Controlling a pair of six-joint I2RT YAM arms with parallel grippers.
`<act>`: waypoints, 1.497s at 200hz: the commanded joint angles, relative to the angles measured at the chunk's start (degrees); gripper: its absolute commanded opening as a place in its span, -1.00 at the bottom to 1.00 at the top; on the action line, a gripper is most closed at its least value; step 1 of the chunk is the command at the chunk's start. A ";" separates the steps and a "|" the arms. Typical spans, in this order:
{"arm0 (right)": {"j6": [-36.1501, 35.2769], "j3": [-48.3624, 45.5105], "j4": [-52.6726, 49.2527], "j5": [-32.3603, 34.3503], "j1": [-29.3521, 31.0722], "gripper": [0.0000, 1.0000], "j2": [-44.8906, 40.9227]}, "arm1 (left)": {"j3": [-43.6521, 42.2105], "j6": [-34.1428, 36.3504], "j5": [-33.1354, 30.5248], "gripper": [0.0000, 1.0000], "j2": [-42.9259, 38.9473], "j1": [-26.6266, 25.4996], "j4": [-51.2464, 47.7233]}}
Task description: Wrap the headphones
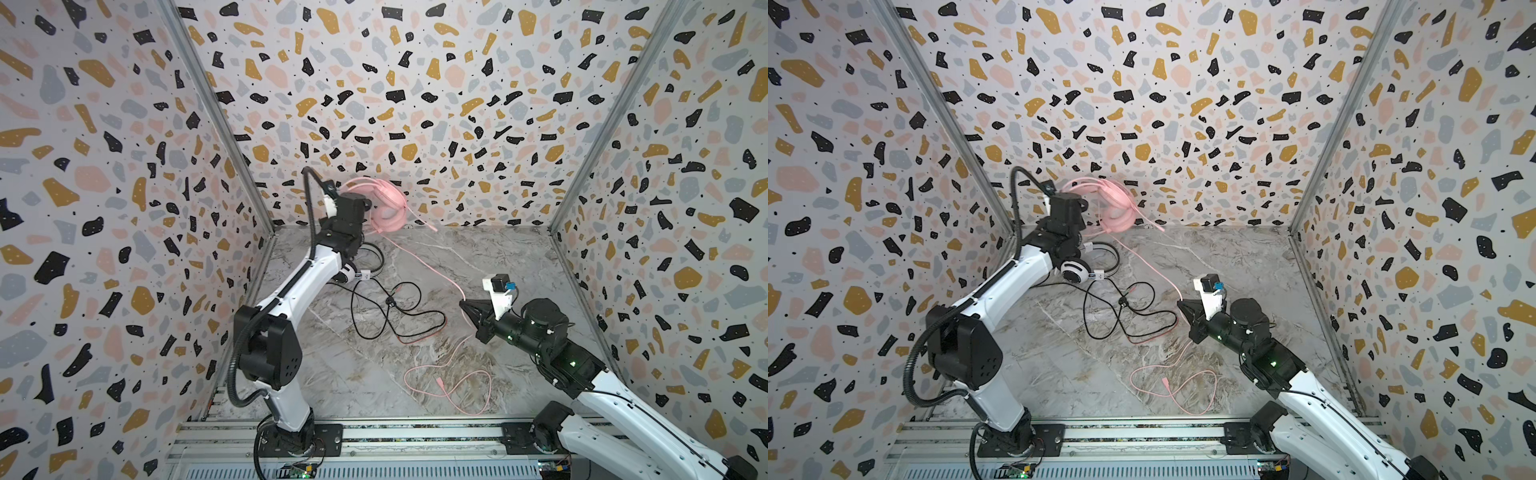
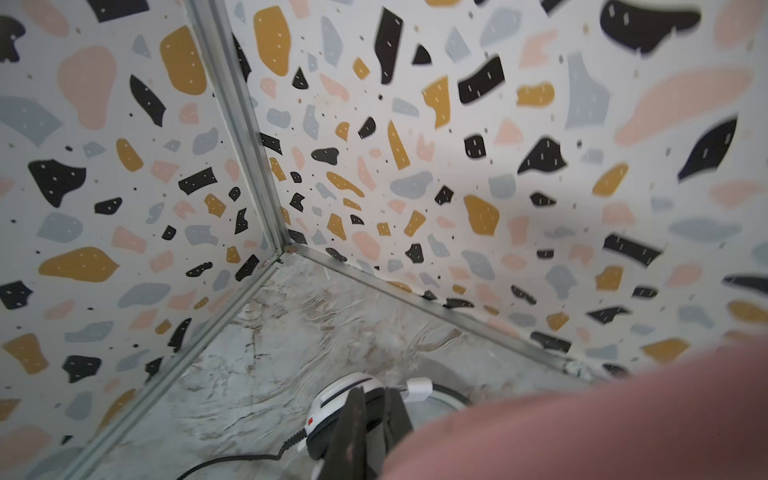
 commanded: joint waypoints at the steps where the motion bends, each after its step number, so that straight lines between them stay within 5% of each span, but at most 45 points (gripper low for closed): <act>1: -4.20 4.68 -3.24 3.71 -0.08 -1.00 -1.04 | 1.35 15.99 -8.66 -1.00 1.35 -4.69 5.80; 54: -4.61 9.76 -1.10 3.75 -11.28 -1.00 -1.30 | 1.80 34.66 -6.24 -1.00 4.06 -12.06 -1.06; 122: 0.41 11.22 5.74 -5.03 -29.43 -1.00 2.23 | -7.24 42.67 19.79 -1.00 -7.99 -14.63 -10.39; 184: 1.56 11.09 7.23 -6.97 -31.29 -1.00 6.75 | -16.09 45.32 43.22 -1.00 -21.39 -14.88 -13.45; 223: 4.13 8.25 11.03 -14.81 -31.32 -1.00 11.69 | -17.96 38.70 63.93 -1.00 -27.95 -10.40 -6.69; 263: 8.06 2.21 20.16 -24.18 -30.76 -1.00 16.20 | -18.22 27.11 68.62 -1.00 -32.27 -9.12 2.94; 299: 4.40 3.58 25.78 -32.14 -22.91 -1.00 22.72 | -19.40 12.40 76.49 -1.00 -32.33 -9.10 17.15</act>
